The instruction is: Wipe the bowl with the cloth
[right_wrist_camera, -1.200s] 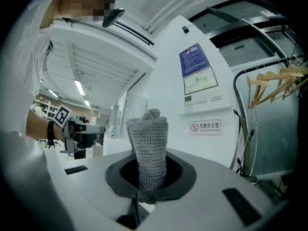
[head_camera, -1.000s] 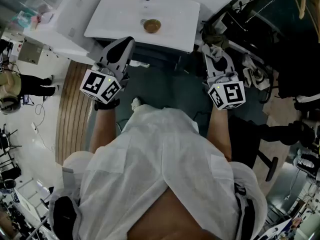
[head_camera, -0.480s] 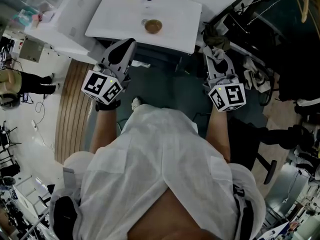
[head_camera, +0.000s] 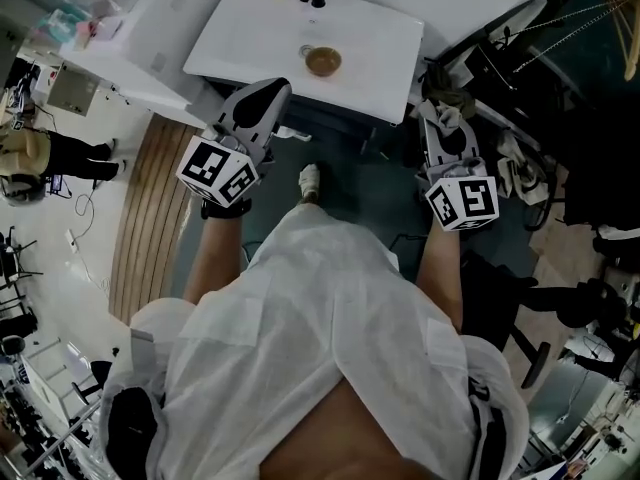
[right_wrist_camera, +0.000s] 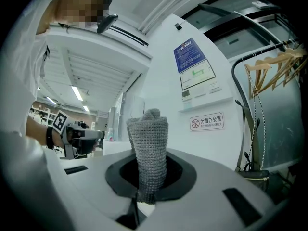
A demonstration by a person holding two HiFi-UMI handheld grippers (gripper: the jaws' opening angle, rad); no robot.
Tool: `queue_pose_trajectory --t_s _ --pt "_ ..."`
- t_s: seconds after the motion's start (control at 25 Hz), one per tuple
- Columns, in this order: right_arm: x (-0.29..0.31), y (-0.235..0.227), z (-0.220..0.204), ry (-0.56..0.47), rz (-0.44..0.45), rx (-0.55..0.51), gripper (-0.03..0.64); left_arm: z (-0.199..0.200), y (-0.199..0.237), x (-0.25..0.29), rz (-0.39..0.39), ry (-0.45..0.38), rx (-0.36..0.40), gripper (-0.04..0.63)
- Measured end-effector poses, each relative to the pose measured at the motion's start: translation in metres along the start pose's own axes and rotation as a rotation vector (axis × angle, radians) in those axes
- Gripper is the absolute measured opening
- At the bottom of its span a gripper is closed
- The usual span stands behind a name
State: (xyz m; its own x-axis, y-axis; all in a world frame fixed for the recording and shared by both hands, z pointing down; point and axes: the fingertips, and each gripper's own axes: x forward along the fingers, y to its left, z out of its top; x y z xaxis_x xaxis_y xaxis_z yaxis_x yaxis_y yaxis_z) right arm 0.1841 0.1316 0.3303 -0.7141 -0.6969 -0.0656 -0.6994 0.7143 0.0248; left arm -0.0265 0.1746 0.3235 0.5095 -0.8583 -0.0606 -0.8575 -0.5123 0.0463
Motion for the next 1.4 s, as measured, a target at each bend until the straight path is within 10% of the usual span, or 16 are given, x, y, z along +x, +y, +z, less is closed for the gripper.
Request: queue_pose_trajectory --t_s 0.84,1.4 --pt "0.213 -0.092 -0.061 0.133 -0.024 0.014 0.041 -0.077 0.180 0.161 -0.111 0.157 -0.046 0.018" --pt "0.282 -0.096 -0.134 0.304 -0.002 0.046 0.043 -0.147 0.216 0.211 -0.276 0.320 -0.034 0.018"
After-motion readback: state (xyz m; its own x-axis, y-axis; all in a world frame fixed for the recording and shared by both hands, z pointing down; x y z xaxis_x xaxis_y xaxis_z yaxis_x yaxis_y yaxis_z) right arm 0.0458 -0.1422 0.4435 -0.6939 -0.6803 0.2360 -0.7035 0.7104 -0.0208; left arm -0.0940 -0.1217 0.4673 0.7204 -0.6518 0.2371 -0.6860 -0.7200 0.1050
